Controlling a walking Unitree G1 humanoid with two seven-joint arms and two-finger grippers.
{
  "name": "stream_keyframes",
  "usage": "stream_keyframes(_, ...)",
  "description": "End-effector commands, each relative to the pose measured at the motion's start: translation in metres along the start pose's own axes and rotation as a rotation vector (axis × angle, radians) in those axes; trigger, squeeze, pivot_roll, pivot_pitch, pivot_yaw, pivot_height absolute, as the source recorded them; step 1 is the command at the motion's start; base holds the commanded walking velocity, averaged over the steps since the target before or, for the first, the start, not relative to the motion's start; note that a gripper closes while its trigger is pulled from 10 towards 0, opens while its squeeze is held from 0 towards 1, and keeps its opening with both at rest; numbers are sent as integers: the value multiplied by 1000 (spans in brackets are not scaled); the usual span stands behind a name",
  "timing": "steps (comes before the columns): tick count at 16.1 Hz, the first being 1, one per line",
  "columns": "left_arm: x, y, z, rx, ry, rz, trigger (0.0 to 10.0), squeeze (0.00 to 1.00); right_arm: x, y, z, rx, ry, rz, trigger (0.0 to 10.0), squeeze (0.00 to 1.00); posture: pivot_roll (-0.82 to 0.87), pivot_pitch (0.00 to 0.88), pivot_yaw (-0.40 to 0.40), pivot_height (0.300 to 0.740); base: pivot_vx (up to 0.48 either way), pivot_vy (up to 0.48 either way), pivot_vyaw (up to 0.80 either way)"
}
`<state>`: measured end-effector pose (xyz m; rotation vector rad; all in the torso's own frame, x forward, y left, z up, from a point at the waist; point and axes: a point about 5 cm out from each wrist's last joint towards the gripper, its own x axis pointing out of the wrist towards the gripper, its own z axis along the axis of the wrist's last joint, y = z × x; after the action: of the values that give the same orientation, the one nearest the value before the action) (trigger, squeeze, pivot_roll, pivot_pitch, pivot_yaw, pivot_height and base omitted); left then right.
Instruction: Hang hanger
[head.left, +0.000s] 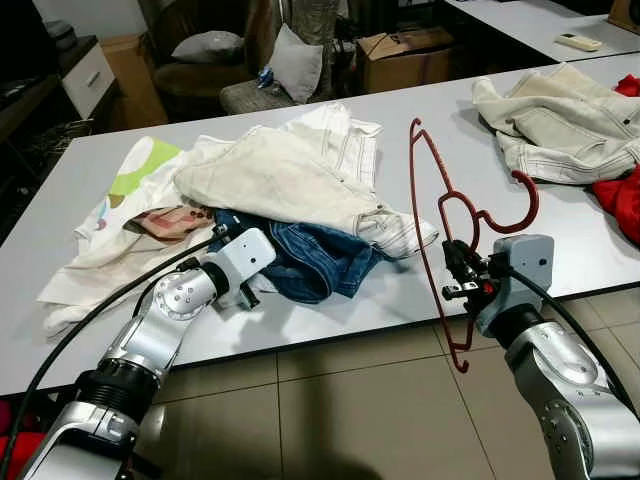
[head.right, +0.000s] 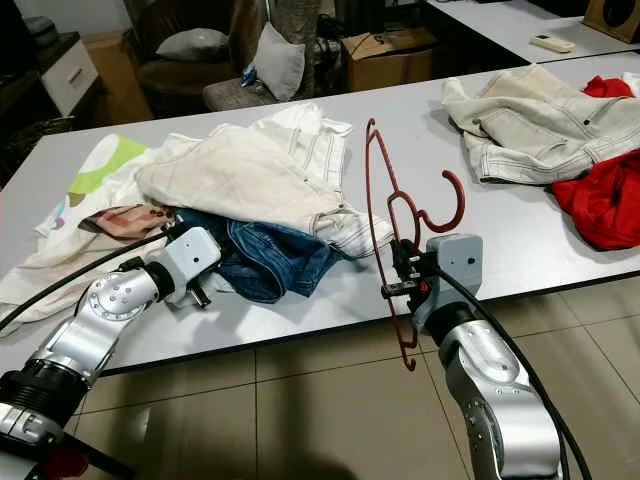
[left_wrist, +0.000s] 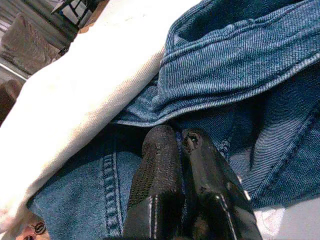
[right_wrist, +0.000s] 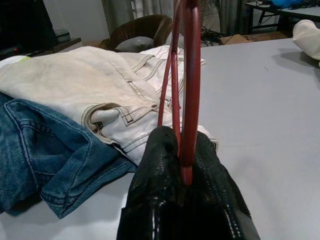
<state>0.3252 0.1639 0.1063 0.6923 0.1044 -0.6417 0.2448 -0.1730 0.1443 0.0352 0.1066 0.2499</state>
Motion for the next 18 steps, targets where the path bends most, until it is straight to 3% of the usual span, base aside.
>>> stream_keyframes(1,0,7,0,9,8,28,0,0,2,2,2,-5,-14,12,10000,0,-170,0,131,740,0,0,0)
stream_keyframes(4,2,18,10,-33,-61,89,0,0,0,1,2,-4,-15,2,10000,0,-172,0,135,740,0,0,0)
stream_keyframes(6,1,42,30,-99,-166,179,0,0,0,0,3,-3,-18,-4,10000,0,-167,0,135,740,0,0,0)
stream_keyframes(8,-2,59,47,-103,-236,227,0,0,0,0,4,-9,-21,7,10000,0,-161,0,142,740,0,0,0)
stream_keyframes(9,-5,71,61,-94,-285,256,0,0,-1,-1,8,-1,-37,49,10000,0,-154,0,147,740,0,0,0)
stream_keyframes(13,-11,100,96,-10,-363,299,0,0,-29,28,48,108,-152,544,10000,0,-134,0,150,740,0,0,0)
stream_keyframes(15,-12,104,98,48,-346,301,0,0,-43,35,46,81,-67,722,10000,0,-132,0,147,740,0,0,0)
stream_keyframes(17,-17,113,97,56,-334,337,0,0,-49,32,27,59,106,741,10000,0,-136,0,148,740,0,0,0)
stream_keyframes(18,-19,117,96,53,-332,354,0,0,-48,31,21,61,138,716,10000,0,-136,0,148,740,0,0,0)
